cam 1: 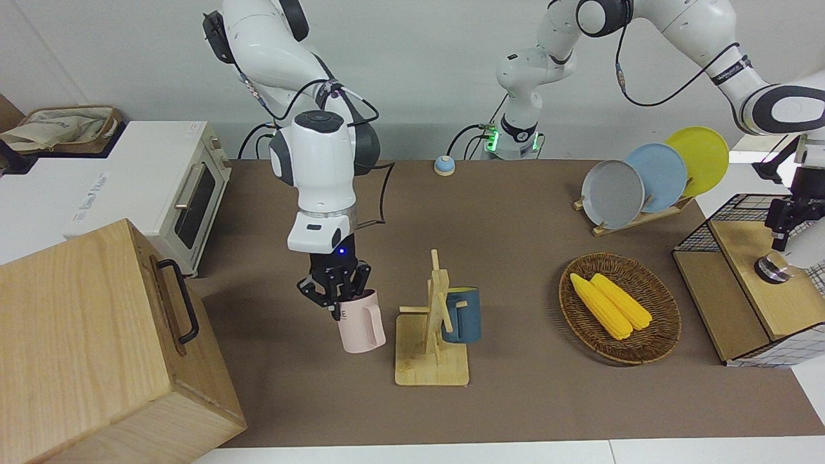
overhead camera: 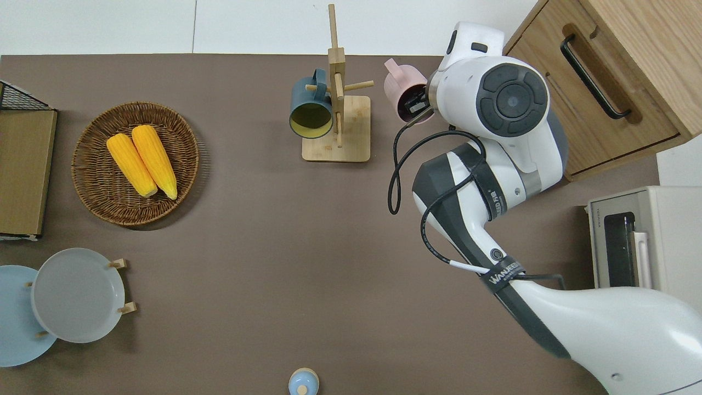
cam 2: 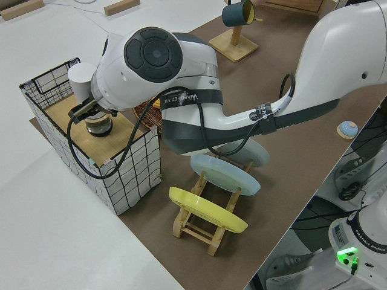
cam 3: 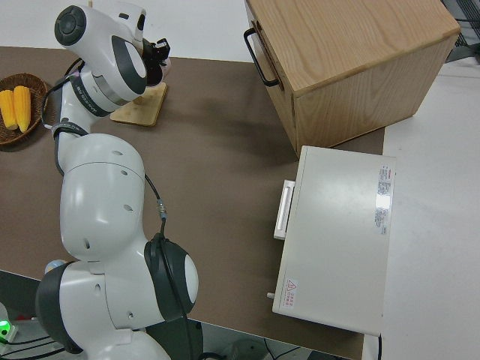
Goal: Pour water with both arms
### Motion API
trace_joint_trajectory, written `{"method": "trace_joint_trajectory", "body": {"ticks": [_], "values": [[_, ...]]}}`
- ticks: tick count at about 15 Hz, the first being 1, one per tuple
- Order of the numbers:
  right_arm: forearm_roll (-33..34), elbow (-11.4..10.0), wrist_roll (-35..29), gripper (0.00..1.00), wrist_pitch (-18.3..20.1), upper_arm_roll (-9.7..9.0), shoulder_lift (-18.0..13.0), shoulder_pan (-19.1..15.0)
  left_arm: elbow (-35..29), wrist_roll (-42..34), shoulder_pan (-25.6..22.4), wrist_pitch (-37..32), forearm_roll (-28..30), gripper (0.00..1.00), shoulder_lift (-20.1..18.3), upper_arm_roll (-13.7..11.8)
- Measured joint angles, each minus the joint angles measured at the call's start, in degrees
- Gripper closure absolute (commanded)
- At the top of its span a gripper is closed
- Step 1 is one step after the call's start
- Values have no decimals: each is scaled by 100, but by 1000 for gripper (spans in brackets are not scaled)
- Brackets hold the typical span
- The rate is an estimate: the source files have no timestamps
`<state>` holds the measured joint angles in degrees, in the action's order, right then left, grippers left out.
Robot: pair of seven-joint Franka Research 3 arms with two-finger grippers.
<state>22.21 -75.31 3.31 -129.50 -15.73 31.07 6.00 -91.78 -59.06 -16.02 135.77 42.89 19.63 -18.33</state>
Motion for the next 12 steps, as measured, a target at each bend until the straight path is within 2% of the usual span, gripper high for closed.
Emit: {"method": "trace_joint_trajectory", "body": {"ticks": [1,3,6,9,12], "values": [[0,3,49,1000,26,-39,-9,-56,0,0,0,48,7,750,0,4],[0,6,173,1000,102,-132,-48,-202,-1,1,0,93,18,916,4,7],[0,111,382,1000,353,-237,-109,-429,-1,49,0,103,24,942,5,9],[0,261,456,1000,581,-250,-142,-480,-1,76,0,113,24,959,7,11],[0,277,469,1000,765,-251,-142,-495,8,166,1,114,22,973,10,14]]}}
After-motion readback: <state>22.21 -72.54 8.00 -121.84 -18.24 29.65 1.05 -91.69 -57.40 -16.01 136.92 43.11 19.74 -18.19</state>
